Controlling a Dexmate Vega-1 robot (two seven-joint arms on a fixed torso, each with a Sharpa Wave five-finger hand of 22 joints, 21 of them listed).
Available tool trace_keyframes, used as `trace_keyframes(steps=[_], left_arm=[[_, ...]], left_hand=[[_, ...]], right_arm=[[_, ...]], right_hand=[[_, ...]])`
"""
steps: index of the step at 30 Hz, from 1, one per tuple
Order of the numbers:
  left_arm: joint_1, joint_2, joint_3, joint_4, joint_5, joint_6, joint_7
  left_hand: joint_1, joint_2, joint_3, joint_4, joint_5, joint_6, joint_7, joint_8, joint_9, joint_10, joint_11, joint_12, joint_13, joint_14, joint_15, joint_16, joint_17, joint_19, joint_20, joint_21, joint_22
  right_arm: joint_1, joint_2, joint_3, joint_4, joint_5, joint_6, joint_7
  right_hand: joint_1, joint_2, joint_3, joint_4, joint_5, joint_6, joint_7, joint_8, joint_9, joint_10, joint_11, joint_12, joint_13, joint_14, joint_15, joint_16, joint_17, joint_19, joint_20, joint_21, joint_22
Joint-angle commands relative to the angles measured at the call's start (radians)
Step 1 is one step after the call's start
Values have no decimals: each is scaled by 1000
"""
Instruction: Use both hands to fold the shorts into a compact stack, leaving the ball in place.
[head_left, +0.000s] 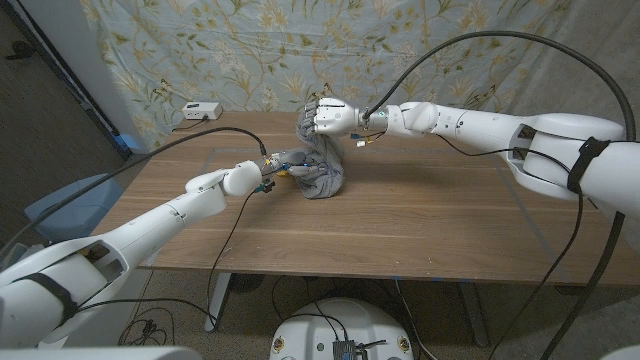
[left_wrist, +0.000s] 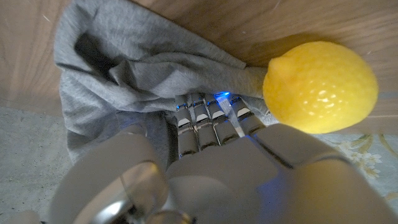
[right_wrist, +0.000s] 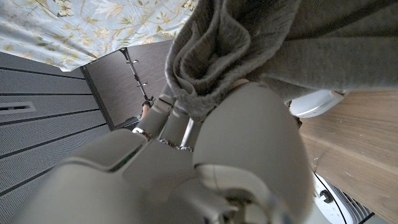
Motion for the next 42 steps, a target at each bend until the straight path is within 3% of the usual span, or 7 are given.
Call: trace_keyframes(steps=[1, 3, 6, 10, 19, 39, 42], left_arm=[[-12, -10, 6, 17, 5, -10, 5], [-12, -9, 6, 16, 5, -7, 4], [-12, -9, 6, 15, 5, -4, 3], [-14, -9, 7, 13, 9, -4, 5], [7, 22, -17, -68, 31, 21, 35], [270, 238, -204, -555, 89, 183, 111], [305, 256, -227, -596, 92, 196, 114]], left_hand=[[-9, 2, 4, -6, 6, 5, 2, -2, 0, 5, 2, 9, 0, 6, 5, 7, 4, 2, 4, -1, 3], [-10, 2, 4, -6, 6, 6, 2, -2, 0, 5, 2, 9, 0, 6, 4, 7, 4, 2, 3, -1, 3], [-11, 2, 4, -7, 7, 8, 2, -2, 0, 5, 1, 9, 0, 7, 2, 7, 3, 3, 3, -1, 3], [-12, 2, 5, -7, 7, 9, 2, -2, 0, 7, 0, 9, 0, 7, 1, 7, 3, 3, 3, -1, 3], [-15, 1, 6, -10, 8, 12, -2, -2, 0, 7, -6, 9, -1, 8, -1, 7, 3, 5, 3, 0, 3], [-13, -2, 12, -22, 9, 19, -15, -3, -1, 16, -13, 11, -2, 15, -9, 7, 1, 4, 5, -2, 2], [-12, -3, 13, -25, 10, 20, -15, -3, -1, 19, -13, 12, -2, 16, -8, 7, 1, 4, 4, -2, 2]], right_arm=[[-109, -41, 75, -143, 47, -152, 107], [-134, -53, 98, -167, 63, -196, 133], [-168, -77, 139, -218, 96, -242, 202], [-208, -98, 193, -253, 133, -289, 244], [-263, -135, 266, -283, 148, -389, 319], [-327, -188, 335, -338, 133, -479, 391], [-335, -191, 344, -347, 132, -490, 400]], right_hand=[[-255, -132, -32, 65, 61, -401, -78, -75, 12, -357, -30, -100, -5, -141, -81, -180, -74, -75, -51, 1, -57], [-350, -178, -44, 79, 97, -541, -76, -72, 11, -468, -27, -96, -7, -199, -77, -194, -70, -88, -26, -25, -60], [-468, -191, -60, 116, 135, -708, -69, -73, 8, -571, -25, -92, -10, -290, -71, -199, -57, -123, 12, -64, -57], [-565, -195, -86, 158, 150, -771, -47, -71, 6, -627, -10, -95, -14, -328, -69, -195, -45, -129, 26, -82, -56], [-586, -155, -76, 176, 151, -809, -39, -75, 4, -653, -12, -96, -15, -351, -72, -195, -39, -131, 27, -87, -55], [-583, -123, -55, 173, 143, -835, -43, -72, 1, -665, -15, -92, -16, -372, -82, -197, -37, -131, 25, -93, -55], [-582, -121, -53, 172, 142, -835, -43, -71, 1, -665, -16, -91, -17, -372, -83, -197, -38, -131, 24, -94, -55]])
